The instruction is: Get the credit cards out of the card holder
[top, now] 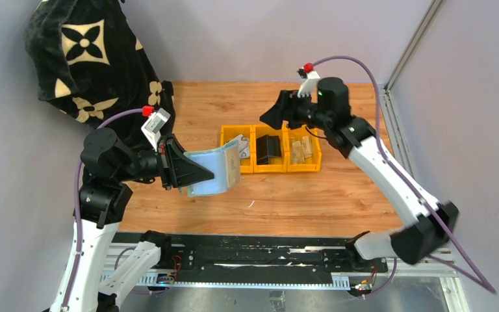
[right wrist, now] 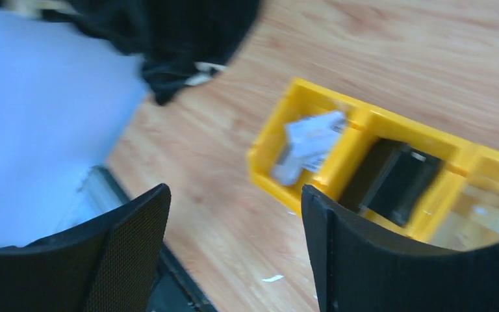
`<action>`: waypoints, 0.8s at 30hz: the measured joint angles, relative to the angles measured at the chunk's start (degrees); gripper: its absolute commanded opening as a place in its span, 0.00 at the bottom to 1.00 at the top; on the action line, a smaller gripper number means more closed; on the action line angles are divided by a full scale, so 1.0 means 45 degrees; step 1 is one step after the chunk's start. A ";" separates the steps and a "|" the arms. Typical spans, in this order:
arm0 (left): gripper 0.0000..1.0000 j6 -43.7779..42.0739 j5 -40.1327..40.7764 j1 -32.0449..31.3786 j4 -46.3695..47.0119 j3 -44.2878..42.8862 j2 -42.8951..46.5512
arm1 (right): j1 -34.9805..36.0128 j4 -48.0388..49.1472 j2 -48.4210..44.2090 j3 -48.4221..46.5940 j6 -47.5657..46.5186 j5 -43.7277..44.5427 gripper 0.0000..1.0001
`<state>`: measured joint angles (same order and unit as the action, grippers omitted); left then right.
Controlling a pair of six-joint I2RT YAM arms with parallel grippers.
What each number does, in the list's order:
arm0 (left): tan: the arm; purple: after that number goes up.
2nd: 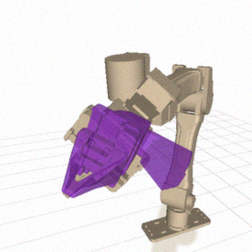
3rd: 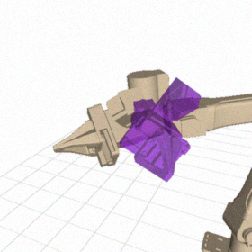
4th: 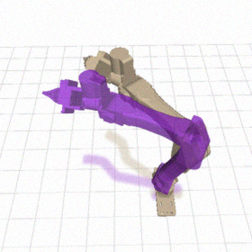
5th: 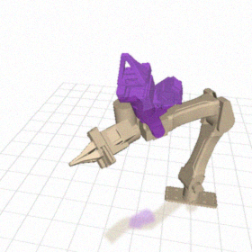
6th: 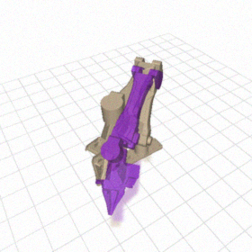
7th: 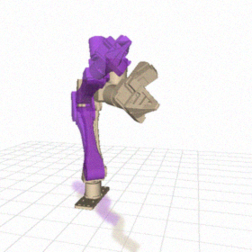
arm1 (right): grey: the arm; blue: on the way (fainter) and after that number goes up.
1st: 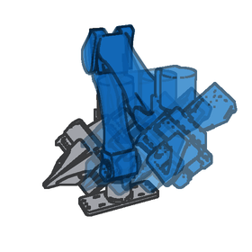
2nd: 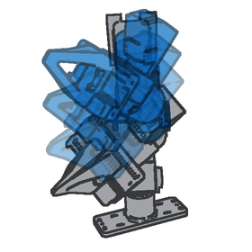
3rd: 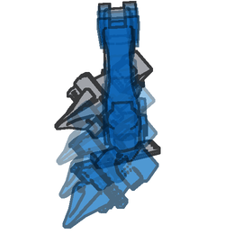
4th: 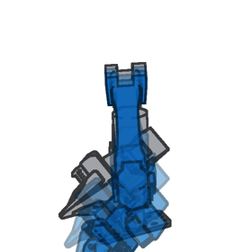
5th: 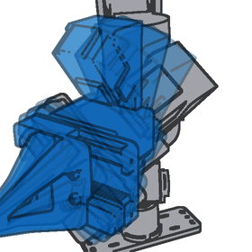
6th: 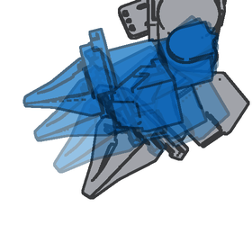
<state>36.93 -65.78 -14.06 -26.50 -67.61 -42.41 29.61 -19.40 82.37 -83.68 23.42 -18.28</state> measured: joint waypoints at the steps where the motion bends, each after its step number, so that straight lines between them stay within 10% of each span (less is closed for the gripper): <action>1: 0.00 0.0087 -0.0010 0.0000 0.0131 0.0000 0.0000 | 0.0019 0.0733 -0.0821 0.0627 0.0355 -0.0661 0.79; 11: 0.00 0.1248 -0.0330 0.0000 0.1831 0.0000 0.0029 | 0.1311 0.9034 -0.4755 0.7028 0.6261 -0.4818 0.82; 24: 0.00 0.2730 -0.0520 0.0000 0.3881 0.0000 0.0083 | 0.4527 1.3299 -0.4493 0.7349 0.8034 -0.5119 0.84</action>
<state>49.21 -68.12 -14.06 -9.04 -67.61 -42.04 49.98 40.45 62.15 -50.61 59.57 -41.32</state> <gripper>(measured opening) 0.085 0.837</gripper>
